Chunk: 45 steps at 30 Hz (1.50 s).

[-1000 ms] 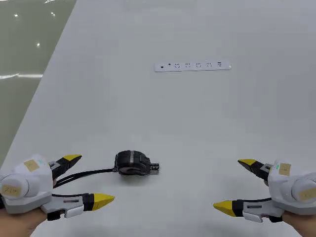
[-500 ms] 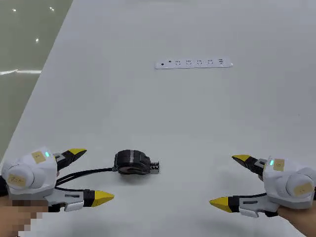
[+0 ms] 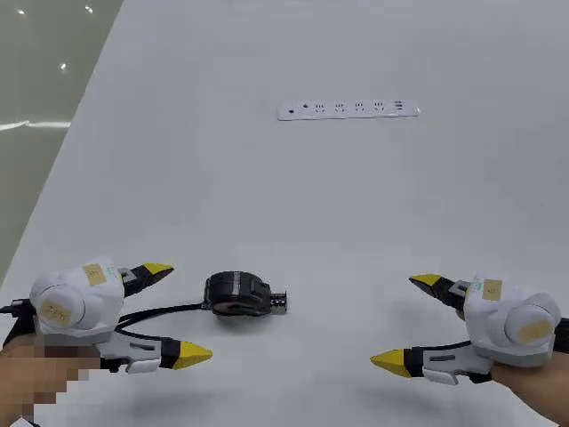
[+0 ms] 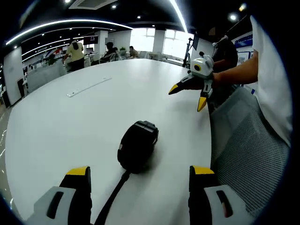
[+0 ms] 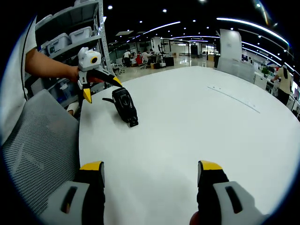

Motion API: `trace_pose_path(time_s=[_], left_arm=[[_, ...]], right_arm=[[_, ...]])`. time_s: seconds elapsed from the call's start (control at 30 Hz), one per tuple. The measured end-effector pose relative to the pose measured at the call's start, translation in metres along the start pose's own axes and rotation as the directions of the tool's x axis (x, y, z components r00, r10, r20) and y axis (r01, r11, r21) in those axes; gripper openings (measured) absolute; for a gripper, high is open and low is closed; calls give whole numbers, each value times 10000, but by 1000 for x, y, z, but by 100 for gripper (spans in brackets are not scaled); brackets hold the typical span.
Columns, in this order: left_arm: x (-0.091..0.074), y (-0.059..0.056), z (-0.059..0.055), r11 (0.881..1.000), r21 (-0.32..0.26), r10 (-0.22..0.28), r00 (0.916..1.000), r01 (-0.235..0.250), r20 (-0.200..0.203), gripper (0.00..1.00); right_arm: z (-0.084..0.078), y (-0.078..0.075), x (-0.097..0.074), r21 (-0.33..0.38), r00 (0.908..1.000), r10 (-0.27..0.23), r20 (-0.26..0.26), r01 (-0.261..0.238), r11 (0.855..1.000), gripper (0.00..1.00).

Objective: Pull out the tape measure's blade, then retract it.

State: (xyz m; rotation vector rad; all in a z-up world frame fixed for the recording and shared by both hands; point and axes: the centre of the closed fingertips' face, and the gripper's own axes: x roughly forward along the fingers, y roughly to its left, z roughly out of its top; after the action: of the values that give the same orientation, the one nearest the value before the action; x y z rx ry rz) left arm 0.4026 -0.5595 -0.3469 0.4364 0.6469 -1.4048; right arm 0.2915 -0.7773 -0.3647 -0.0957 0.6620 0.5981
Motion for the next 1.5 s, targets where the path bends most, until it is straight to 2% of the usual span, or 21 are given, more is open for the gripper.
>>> trace_pose_path(time_s=[0.33,0.43,0.57,0.67,1.0,1.1,1.37,1.5], left_arm=[[13,3,3,9979,438,-471,9985,483,-274,76],[18,3,5,9965,403,-719,9970,731,-298,72],[25,5,1,9945,527,-881,9947,909,-532,69],[29,4,0,9925,461,-1099,9917,1131,-663,61],[41,9,2,9889,639,-1300,9890,1345,-706,56],[43,8,7,9872,617,-1434,9878,1471,-604,53],[47,4,10,9814,803,-1692,9833,1743,-669,43],[48,3,11,9811,734,-1743,9826,1788,-643,42]], right_arm=[[2,0,7,77,9997,236,38,-236,9997,81],[1,1,10,89,9995,310,10,-310,9995,81],[2,3,11,175,9992,395,19,-396,9991,79],[2,3,12,217,9991,433,39,-434,9988,79],[-2,2,15,299,9989,479,17,-479,9984,78],[-3,1,16,319,9989,459,-45,-457,9984,78],[-3,-5,16,390,9991,414,-19,-413,9984,78],[-3,-5,17,420,9991,431,-15,-430,9982,77]])
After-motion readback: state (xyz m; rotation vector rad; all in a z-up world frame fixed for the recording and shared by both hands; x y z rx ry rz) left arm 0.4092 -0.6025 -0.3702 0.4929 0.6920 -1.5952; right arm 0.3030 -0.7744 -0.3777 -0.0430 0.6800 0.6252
